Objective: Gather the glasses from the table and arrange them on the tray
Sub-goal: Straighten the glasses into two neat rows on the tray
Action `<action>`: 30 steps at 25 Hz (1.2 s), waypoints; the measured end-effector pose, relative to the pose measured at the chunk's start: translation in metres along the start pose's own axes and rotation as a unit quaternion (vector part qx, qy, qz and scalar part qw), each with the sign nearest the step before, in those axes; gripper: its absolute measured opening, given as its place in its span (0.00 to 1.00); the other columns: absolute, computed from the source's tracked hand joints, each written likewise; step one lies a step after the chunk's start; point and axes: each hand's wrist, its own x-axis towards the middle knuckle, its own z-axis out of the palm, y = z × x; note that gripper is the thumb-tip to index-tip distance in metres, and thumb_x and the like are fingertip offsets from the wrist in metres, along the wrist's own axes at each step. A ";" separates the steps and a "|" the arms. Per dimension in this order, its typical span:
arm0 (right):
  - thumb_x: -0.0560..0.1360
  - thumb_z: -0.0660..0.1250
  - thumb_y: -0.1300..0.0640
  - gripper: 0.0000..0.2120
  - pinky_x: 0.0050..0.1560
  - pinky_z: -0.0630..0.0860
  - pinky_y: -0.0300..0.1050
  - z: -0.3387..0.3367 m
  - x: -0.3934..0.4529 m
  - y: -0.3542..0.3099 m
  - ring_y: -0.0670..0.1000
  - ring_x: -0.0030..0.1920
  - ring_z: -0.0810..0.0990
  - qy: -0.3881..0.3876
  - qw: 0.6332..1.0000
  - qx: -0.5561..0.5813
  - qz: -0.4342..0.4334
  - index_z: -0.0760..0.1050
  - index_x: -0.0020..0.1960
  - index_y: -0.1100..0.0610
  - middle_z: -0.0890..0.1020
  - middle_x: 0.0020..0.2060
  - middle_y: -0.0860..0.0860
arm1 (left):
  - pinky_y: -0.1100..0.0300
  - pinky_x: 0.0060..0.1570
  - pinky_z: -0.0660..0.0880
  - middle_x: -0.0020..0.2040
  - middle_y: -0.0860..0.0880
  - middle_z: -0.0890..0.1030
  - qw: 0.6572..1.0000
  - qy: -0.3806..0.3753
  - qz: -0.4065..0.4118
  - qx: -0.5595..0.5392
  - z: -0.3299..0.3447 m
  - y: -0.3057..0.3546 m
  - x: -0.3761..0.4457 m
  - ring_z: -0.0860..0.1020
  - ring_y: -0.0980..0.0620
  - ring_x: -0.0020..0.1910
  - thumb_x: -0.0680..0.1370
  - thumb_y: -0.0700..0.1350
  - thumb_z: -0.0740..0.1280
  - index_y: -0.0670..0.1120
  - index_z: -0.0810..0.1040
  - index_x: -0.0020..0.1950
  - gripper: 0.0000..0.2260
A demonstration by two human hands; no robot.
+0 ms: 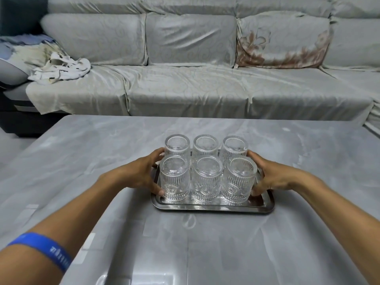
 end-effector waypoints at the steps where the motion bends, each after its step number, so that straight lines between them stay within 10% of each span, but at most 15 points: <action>1: 0.61 0.78 0.68 0.58 0.54 0.73 0.35 0.001 -0.002 -0.001 0.49 0.59 0.74 0.000 1.000 -0.009 0.009 0.46 0.78 0.45 0.70 0.69 0.46 | 0.51 0.69 0.68 0.74 0.53 0.67 1.000 -0.005 -0.008 0.004 -0.001 0.001 -0.003 0.68 0.50 0.71 0.56 0.49 0.84 0.56 0.54 0.76 0.56; 4: 0.66 0.76 0.67 0.48 0.42 0.74 0.35 -0.002 -0.020 -0.012 0.43 0.41 0.76 0.161 0.987 -0.009 0.028 0.54 0.77 0.46 0.70 0.68 0.45 | 0.54 0.63 0.71 0.72 0.52 0.70 0.994 0.100 -0.033 -0.014 -0.002 0.007 -0.019 0.70 0.48 0.71 0.66 0.42 0.78 0.53 0.64 0.73 0.39; 7: 0.68 0.74 0.49 0.27 0.49 0.74 0.46 0.000 -0.029 -0.047 0.46 0.50 0.79 0.389 0.917 -0.001 -0.088 0.70 0.64 0.42 0.80 0.59 0.44 | 0.54 0.59 0.72 0.64 0.54 0.78 0.953 0.293 0.066 -0.037 -0.009 0.033 -0.032 0.75 0.51 0.64 0.74 0.43 0.70 0.55 0.76 0.62 0.18; 13: 0.74 0.64 0.40 0.27 0.72 0.60 0.55 0.026 0.009 -0.114 0.53 0.75 0.59 0.173 0.941 -0.270 -0.111 0.67 0.71 0.46 0.70 0.72 0.45 | 0.45 0.66 0.66 0.72 0.50 0.71 0.969 0.082 -0.001 0.231 -0.033 0.083 -0.013 0.68 0.45 0.68 0.72 0.55 0.68 0.58 0.69 0.70 0.26; 30: 0.73 0.70 0.48 0.23 0.66 0.63 0.43 -0.018 -0.018 -0.037 0.46 0.70 0.67 0.189 0.971 -0.115 -0.095 0.74 0.67 0.47 0.72 0.70 0.45 | 0.59 0.61 0.68 0.66 0.49 0.78 0.973 0.212 0.049 0.083 -0.007 0.075 -0.024 0.74 0.49 0.66 0.76 0.43 0.67 0.47 0.78 0.64 0.16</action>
